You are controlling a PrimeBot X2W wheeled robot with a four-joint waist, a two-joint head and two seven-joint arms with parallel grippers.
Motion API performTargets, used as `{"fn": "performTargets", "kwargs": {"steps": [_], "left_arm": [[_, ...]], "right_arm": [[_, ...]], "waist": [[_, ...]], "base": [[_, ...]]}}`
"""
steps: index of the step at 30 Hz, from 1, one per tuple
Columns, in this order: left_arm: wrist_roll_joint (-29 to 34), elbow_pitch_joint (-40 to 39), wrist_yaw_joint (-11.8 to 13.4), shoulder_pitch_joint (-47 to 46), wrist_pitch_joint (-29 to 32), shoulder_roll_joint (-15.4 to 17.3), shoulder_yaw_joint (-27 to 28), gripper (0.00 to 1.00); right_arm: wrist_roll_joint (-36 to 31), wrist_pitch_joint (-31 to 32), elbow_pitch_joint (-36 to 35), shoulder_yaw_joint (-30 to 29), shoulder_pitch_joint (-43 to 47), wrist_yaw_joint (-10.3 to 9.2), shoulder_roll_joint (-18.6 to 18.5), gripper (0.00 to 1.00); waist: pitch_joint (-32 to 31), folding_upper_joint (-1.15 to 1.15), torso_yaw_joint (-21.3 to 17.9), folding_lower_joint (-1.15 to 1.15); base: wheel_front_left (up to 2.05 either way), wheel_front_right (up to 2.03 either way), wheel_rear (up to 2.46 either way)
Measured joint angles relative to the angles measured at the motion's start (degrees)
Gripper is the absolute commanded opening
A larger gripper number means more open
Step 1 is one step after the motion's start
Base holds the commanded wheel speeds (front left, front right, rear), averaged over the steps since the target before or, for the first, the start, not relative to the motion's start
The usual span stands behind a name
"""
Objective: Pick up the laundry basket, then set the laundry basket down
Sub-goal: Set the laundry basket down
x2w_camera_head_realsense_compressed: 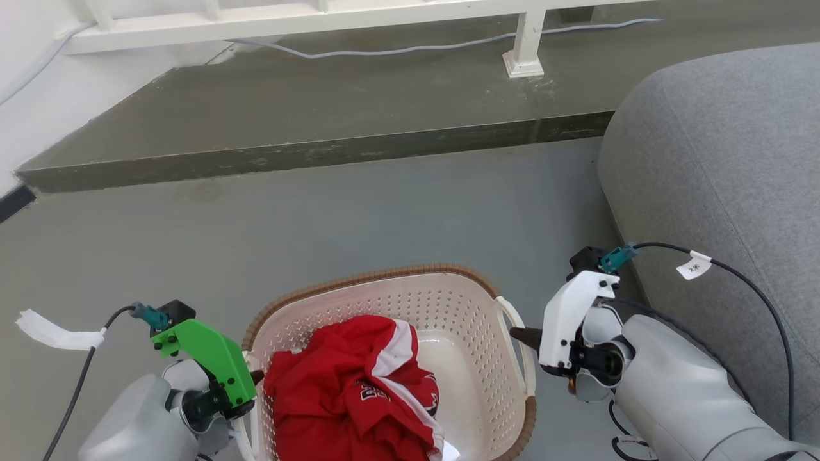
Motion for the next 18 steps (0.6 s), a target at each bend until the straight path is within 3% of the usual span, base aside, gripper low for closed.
{"fn": "performTargets", "kwargs": {"steps": [18], "left_arm": [[0.10, -1.70, 0.00, -2.19, -2.58, 0.75, -0.43, 0.00]], "right_arm": [[0.45, -2.70, -1.20, 0.38, -1.37, -1.09, -0.03, 0.00]], "waist": [[6.38, 0.00, -0.23, 0.00]], "base": [[0.00, 0.00, 0.00]]}}
